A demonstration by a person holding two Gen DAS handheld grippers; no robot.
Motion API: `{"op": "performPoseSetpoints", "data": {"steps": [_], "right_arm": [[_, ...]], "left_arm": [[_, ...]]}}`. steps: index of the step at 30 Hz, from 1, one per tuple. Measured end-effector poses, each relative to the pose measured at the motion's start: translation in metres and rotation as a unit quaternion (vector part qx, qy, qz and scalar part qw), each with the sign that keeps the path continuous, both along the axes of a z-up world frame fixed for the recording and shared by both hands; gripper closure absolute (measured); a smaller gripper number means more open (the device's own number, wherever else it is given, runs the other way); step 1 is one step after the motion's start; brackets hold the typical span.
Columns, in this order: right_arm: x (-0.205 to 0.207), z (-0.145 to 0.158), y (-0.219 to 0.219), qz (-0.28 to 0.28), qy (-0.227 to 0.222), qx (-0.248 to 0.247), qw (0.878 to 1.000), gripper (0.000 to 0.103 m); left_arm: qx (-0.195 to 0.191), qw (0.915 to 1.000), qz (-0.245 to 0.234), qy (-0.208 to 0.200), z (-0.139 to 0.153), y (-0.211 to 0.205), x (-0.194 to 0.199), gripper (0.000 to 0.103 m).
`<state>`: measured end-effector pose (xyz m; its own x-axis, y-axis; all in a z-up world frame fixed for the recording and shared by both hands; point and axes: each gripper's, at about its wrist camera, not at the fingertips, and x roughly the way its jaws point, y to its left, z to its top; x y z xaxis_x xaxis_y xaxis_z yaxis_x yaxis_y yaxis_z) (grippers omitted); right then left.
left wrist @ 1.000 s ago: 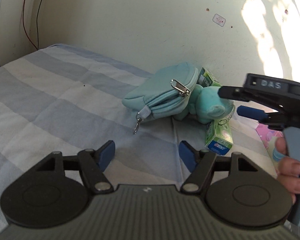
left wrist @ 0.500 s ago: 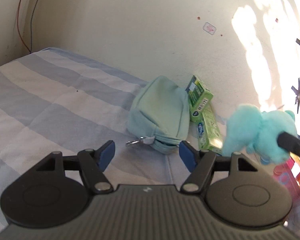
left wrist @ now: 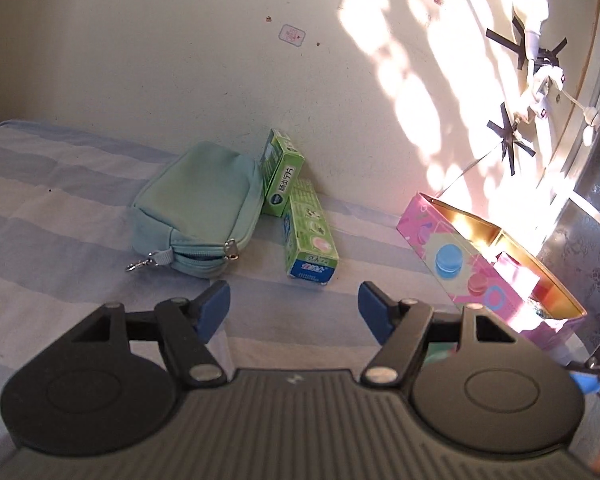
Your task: Organize objects
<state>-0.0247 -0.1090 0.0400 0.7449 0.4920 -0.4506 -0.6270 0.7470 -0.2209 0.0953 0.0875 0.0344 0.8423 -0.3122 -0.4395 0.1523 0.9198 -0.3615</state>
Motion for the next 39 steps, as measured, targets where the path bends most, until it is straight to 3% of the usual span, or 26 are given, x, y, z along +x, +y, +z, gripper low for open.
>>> {"op": "performPoseSetpoints", "data": {"steps": [4, 8, 13, 16, 21, 23, 24, 25, 26, 29, 32, 36, 39], "right_arm": [[-0.003, 0.01, -0.013, 0.019, 0.013, 0.057, 0.998, 0.031], [0.016, 0.014, -0.044, -0.019, 0.04, 0.107, 0.993, 0.029], [0.052, -0.001, -0.071, -0.059, 0.137, 0.178, 0.973, 0.03], [0.056, -0.01, -0.07, -0.053, 0.156, 0.177, 0.97, 0.03], [0.062, -0.025, -0.057, -0.05, 0.188, 0.16, 0.968, 0.03], [0.069, -0.032, -0.051, -0.048, 0.208, 0.158, 0.964, 0.034], [0.072, -0.036, -0.048, -0.046, 0.216, 0.157, 0.963, 0.044], [0.075, -0.039, -0.046, -0.04, 0.226, 0.159, 0.96, 0.05], [0.078, -0.043, -0.043, -0.037, 0.236, 0.165, 0.957, 0.053], [0.074, -0.041, -0.046, -0.04, 0.219, 0.18, 0.958, 0.059], [0.06, -0.021, -0.058, -0.046, 0.147, 0.19, 0.97, 0.059], [0.049, 0.004, -0.083, -0.094, 0.045, 0.185, 0.977, 0.058], [0.054, 0.012, -0.109, -0.146, 0.013, 0.182, 0.972, 0.058]], "left_arm": [[-0.016, 0.9998, -0.01, 0.007, 0.003, 0.005, -0.022, 0.03], [-0.032, 0.9983, -0.047, 0.016, 0.003, -0.001, -0.044, 0.026], [-0.059, 0.9953, -0.073, 0.02, 0.008, -0.015, -0.043, 0.022], [-0.06, 0.9935, -0.093, 0.025, 0.011, -0.025, -0.034, 0.022], [-0.025, 0.9918, -0.12, 0.035, 0.007, -0.048, -0.022, 0.018], [-0.015, 0.9907, -0.125, 0.051, -0.003, -0.053, -0.017, 0.023], [-0.014, 0.9897, -0.127, 0.065, -0.01, -0.054, -0.014, 0.03], [-0.024, 0.987, -0.137, 0.08, -0.017, -0.055, -0.011, 0.04], [-0.045, 0.9851, -0.141, 0.088, -0.021, -0.054, -0.01, 0.04], [-0.025, 0.9883, -0.138, 0.061, -0.009, -0.062, -0.015, 0.042], [-0.017, 0.9878, -0.154, 0.011, 0.014, -0.078, -0.015, 0.042], [-0.02, 0.9811, -0.19, -0.029, 0.04, -0.114, 0.005, 0.041], [-0.007, 0.9751, -0.218, -0.04, 0.05, -0.153, 0.026, 0.04]]}}
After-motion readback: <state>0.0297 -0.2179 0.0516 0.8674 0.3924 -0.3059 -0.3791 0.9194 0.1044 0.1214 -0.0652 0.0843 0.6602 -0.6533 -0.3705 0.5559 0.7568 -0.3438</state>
